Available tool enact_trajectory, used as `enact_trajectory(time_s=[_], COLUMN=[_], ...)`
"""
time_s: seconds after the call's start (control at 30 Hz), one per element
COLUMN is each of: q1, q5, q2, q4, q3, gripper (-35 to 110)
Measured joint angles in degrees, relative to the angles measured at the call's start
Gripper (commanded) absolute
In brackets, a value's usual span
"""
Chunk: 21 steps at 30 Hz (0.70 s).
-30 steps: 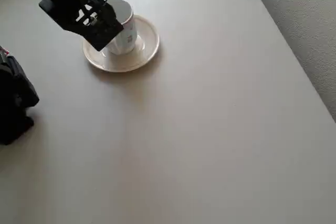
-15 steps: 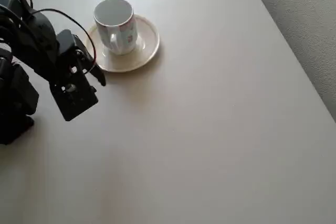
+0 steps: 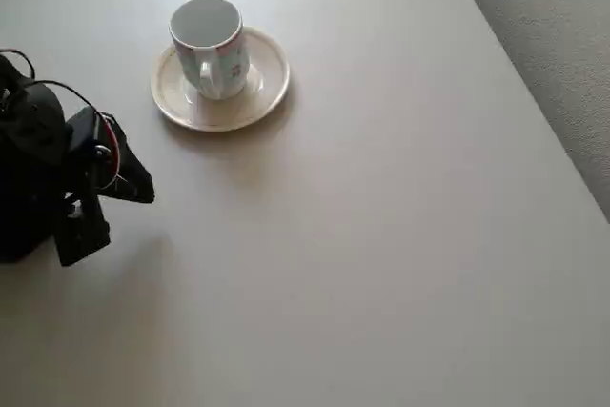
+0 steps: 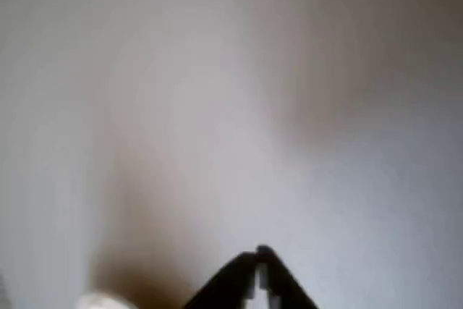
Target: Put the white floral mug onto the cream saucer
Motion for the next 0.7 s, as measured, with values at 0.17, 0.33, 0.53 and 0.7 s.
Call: enact_trajectory(time_s=[0.17,0.33,0.53,0.7], q1=[0.3,0.3,0.3,0.3], q5=[0.4,0.4,0.4,0.4], q2=[1.3,1.3,1.3,1.3], q4=[0.5,0.5,0.5,0.5], q3=[0.1,0.1,0.1,0.1], gripper=[3,3,3,3])
